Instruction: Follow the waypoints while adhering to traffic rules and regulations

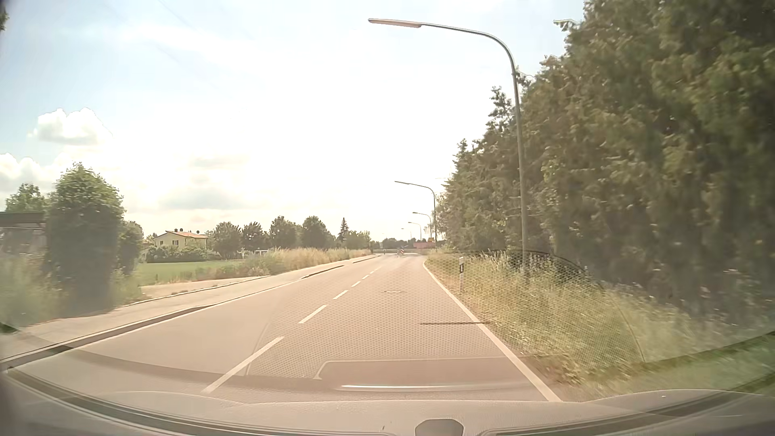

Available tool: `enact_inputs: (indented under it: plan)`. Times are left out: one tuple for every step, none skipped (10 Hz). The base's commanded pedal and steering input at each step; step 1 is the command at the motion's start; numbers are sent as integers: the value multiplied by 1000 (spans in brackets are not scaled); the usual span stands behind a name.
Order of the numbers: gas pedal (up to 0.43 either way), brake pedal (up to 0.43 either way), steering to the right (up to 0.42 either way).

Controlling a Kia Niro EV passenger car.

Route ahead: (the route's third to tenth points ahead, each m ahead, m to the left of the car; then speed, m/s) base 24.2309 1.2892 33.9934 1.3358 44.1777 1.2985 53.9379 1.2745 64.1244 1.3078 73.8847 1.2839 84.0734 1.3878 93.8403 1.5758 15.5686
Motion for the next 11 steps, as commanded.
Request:
enact_inputs:
  plan:
    - [118,0,-3]
    - [110,0,-3]
    - [110,0,-3]
    - [98,0,-3]
    - [79,0,-3]
    - [79,0,-3]
    - [79,0,-3]
    - [67,0,-3]
    - [67,0,-3]
    - [47,0,-3]
    - [47,0,-3]
